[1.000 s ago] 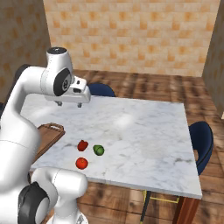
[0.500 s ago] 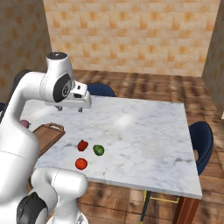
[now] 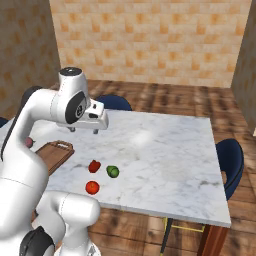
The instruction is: Place the avocado, onion, tomato, and bell pepper on the cutting board.
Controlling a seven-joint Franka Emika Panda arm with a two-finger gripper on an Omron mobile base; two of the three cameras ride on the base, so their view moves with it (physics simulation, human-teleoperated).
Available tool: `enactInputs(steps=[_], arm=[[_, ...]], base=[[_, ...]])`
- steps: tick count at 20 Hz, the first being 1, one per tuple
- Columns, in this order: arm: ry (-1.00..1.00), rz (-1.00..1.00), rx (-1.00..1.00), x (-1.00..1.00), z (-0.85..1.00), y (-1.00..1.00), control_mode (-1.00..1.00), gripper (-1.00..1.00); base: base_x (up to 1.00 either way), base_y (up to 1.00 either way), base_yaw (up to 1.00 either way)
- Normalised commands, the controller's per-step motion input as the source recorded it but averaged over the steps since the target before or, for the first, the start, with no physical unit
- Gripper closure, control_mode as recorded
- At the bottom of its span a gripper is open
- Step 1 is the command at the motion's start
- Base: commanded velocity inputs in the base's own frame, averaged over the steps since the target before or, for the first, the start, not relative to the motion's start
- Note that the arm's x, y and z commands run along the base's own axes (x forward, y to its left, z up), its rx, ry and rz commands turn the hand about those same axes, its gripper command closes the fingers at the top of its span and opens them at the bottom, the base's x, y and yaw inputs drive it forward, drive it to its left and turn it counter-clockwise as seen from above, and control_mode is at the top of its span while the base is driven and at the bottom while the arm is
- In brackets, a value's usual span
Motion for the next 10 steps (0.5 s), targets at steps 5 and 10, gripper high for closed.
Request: enactInputs(steps=[5,10], arm=[[0.01,0.0,0.0,-0.12,-0.26,-0.12,-1.0,-1.0],[0.02,0.0,0.0,-0.09,-0.26,-0.06,-1.0,-1.0]], base=[[0.0,0.0,0.0],[0.0,0.0,0.0]])
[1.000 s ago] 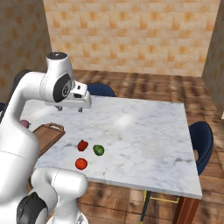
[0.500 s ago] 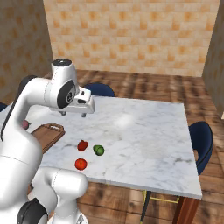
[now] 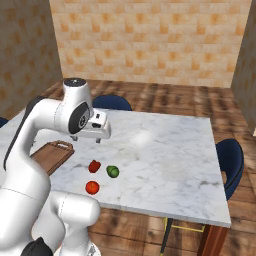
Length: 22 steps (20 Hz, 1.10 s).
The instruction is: Place the avocado, onion, tomato, and bell pepper on the cutting board.
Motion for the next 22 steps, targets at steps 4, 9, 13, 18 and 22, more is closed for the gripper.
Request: enactInputs(steps=[4,9,13,18,22], arm=[[0.03,0.0,0.01,-0.03,-0.16,-0.03,-1.0,-1.0],[0.03,0.0,0.04,0.0,0.0,0.0,-1.0,-1.0],[0.0,0.0,0.02,0.0,-0.03,0.0,-1.0,-1.0],[0.04,0.0,0.0,-0.01,-0.14,-0.03,-1.0,-1.0],[0.02,0.0,0.0,-0.01,-0.15,-0.05,-1.0,-1.0]], base=[[0.0,0.0,0.0],[0.0,0.0,0.0],[0.0,0.0,0.0],[0.0,0.0,0.0],[0.0,0.0,0.0]])
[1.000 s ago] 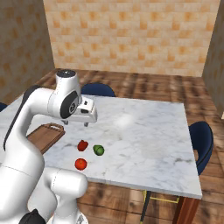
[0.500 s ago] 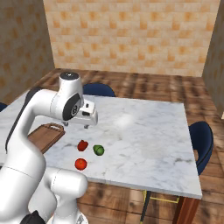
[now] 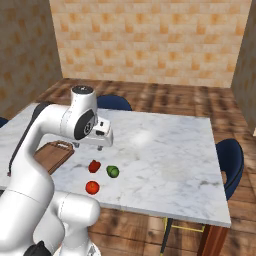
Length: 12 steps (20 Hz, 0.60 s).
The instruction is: Place the avocado, onion, tomato, and bell pepper on the cutting board.
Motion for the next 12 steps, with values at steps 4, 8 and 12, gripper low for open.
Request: enactInputs(steps=[4,8,12], arm=[[0.03,0.0,0.0,0.0,-0.17,-0.01,-1.0,-1.0],[0.07,0.0,0.0,0.0,-0.25,0.0,-1.0,-1.0],[0.11,0.0,0.0,0.0,-0.31,0.0,-1.0,-1.0]], base=[[0.0,0.0,0.0],[0.0,0.0,0.0],[0.0,0.0,0.0]])
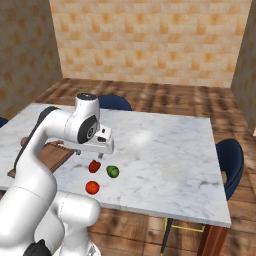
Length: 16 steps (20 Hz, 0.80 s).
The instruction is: Place the avocado, onion, tomato, and bell pepper on the cutting board.
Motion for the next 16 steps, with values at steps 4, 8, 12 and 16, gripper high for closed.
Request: enactInputs(steps=[4,8,12,16], arm=[[0.12,0.0,0.0,0.0,-0.31,-0.02,-1.0,-1.0],[0.11,0.0,0.0,0.0,-0.27,-0.01,-1.0,-1.0],[0.03,0.0,0.0,0.0,-0.1,0.0,-1.0,-1.0],[-0.07,0.0,0.0,0.0,-0.2,0.0,-1.0,-1.0]], base=[[0.0,0.0,0.0],[0.0,0.0,0.0],[0.0,0.0,0.0],[0.0,0.0,0.0]])
